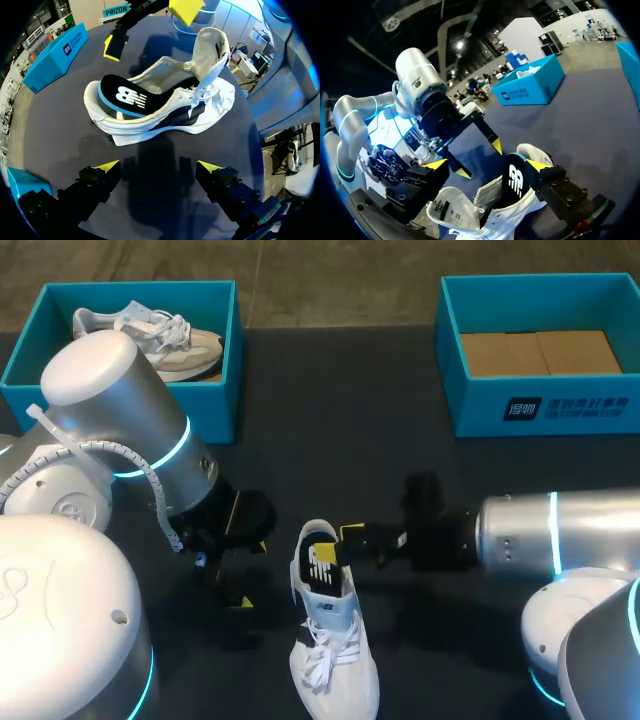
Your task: Take the shoe out of the shoebox, open the shoe tongue, remove and reinsert the insole, then place the shoe into the shoebox
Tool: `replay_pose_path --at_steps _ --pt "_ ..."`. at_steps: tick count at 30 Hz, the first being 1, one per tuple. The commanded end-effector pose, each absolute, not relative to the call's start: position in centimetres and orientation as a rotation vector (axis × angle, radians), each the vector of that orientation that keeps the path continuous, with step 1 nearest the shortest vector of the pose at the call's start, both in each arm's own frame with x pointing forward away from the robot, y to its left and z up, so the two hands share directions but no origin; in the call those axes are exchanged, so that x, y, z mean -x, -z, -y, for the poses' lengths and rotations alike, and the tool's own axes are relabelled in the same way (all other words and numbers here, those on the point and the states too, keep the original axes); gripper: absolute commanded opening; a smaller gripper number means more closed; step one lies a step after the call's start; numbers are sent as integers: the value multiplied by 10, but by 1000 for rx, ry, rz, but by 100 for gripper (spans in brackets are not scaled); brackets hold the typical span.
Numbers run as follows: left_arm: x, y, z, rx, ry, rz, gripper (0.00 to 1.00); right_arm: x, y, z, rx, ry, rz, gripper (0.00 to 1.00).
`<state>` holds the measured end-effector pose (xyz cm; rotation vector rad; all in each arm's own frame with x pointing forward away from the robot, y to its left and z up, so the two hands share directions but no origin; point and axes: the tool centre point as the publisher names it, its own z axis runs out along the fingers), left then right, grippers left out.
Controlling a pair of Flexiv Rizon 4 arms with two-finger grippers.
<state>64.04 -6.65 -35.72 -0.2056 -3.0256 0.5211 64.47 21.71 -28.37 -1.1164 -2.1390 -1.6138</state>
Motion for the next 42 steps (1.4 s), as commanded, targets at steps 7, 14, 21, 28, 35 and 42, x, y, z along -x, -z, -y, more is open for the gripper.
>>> replay_pose_path --at_steps 7,14,21,28,35,42 --pt "-640 358 65 207 -526 3026 100 -648 257 -205 1301 1391 2286 100" --pt "-640 358 65 207 -526 3026 100 -648 257 -205 1301 1391 2286 100" --pt "-652 340 50 204 -614 2964 100 -649 264 -209 1318 1359 2313 100" --pt "-665 318 25 245 -699 2908 100 -649 266 -219 1414 1220 2453 100" --pt "-675 303 0 357 -701 2892 100 -650 263 -224 1515 1101 2541 100" --pt "-691 288 -25 484 -663 2882 100 -650 264 -226 1636 1026 2585 42"
